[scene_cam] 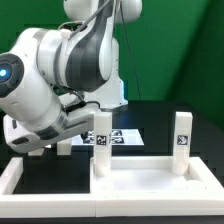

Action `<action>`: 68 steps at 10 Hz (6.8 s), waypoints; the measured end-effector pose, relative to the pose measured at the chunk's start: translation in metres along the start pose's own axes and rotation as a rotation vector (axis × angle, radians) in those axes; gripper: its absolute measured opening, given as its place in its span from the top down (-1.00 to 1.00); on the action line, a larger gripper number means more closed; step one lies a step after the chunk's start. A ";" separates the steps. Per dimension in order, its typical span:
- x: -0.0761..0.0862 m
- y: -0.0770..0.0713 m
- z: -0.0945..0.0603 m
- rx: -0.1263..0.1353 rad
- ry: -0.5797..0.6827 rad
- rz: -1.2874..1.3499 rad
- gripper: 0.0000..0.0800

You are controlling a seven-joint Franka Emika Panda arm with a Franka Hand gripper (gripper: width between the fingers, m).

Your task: Assemble desk

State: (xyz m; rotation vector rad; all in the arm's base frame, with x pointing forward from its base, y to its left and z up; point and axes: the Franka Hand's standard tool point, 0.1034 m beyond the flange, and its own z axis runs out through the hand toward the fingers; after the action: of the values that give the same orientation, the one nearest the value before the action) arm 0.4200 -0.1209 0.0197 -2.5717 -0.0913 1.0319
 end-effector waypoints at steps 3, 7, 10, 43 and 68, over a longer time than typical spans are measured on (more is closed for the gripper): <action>-0.001 0.006 0.001 0.004 0.007 0.005 -0.62; -0.001 0.006 0.004 0.004 -0.003 0.053 -0.62; -0.001 0.004 0.014 -0.012 -0.029 0.189 -0.62; -0.022 -0.047 -0.193 -0.201 0.761 0.122 0.27; 0.037 -0.206 -0.228 -0.524 1.271 -0.251 0.27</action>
Offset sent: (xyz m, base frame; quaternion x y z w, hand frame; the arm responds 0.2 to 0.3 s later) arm 0.0000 0.0000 0.0000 0.0000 0.0000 0.0000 1.0000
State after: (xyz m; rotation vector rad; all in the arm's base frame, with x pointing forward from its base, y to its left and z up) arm 0.6173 0.0071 0.2213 -3.0281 -0.3535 -0.8978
